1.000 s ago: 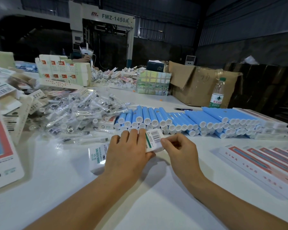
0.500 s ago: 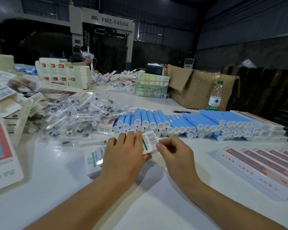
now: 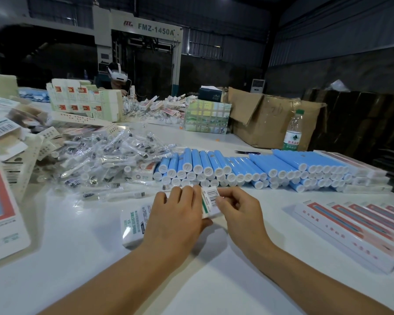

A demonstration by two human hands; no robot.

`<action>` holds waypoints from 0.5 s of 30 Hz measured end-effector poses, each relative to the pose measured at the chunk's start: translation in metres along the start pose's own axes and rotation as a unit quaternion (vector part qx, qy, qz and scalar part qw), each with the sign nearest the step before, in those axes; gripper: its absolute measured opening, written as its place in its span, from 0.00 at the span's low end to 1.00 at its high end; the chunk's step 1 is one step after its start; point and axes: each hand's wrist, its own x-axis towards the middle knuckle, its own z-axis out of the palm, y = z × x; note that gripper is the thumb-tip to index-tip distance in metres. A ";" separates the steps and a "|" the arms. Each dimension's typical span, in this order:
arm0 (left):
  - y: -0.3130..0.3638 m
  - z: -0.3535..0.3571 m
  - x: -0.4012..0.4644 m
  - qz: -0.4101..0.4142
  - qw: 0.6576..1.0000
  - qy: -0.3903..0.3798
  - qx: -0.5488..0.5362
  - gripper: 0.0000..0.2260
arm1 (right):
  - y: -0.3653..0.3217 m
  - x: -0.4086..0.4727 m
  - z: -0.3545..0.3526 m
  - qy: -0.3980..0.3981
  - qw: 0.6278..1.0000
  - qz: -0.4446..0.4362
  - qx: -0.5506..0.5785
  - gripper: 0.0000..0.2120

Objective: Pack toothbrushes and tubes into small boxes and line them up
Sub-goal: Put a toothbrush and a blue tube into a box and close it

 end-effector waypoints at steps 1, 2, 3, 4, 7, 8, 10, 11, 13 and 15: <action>0.001 -0.003 0.000 -0.010 1.000 -0.029 0.005 0.32 | 0.000 0.000 0.000 -0.003 1.000 0.004 0.007 0.08; 0.002 -0.006 0.001 -0.031 0.998 -0.061 0.006 0.33 | -0.001 -0.001 0.000 -0.009 1.000 0.007 0.025 0.09; 0.000 -0.006 0.004 -0.054 0.995 -0.079 -0.003 0.33 | -0.002 0.000 0.000 -0.018 0.999 0.008 0.048 0.11; -0.004 -0.006 0.008 -0.068 0.995 -0.076 -0.009 0.33 | -0.003 0.000 0.000 -0.022 0.997 0.002 0.071 0.12; -0.021 -0.018 0.021 -0.177 0.966 -0.029 -0.186 0.37 | -0.006 -0.001 0.000 -0.010 0.995 -0.035 0.093 0.12; -0.026 -0.024 0.024 -0.224 0.921 0.008 -0.318 0.34 | -0.007 -0.001 0.001 -0.017 0.996 -0.046 0.077 0.11; -0.032 -0.030 0.028 -0.329 0.739 0.073 -0.583 0.19 | -0.008 -0.004 0.003 -0.074 0.995 -0.056 0.022 0.16; -0.032 -0.028 0.029 -0.382 0.630 0.074 -0.672 0.14 | -0.008 -0.006 0.006 -0.117 0.992 -0.049 -0.003 0.19; -0.031 -0.024 0.030 -0.438 0.458 0.042 -0.773 0.13 | -0.009 -0.010 0.012 -0.199 0.980 -0.013 -0.003 0.24; -0.028 -0.018 0.028 -0.453 0.388 0.025 -0.803 0.15 | -0.009 -0.012 0.018 -0.233 0.972 -0.005 0.006 0.27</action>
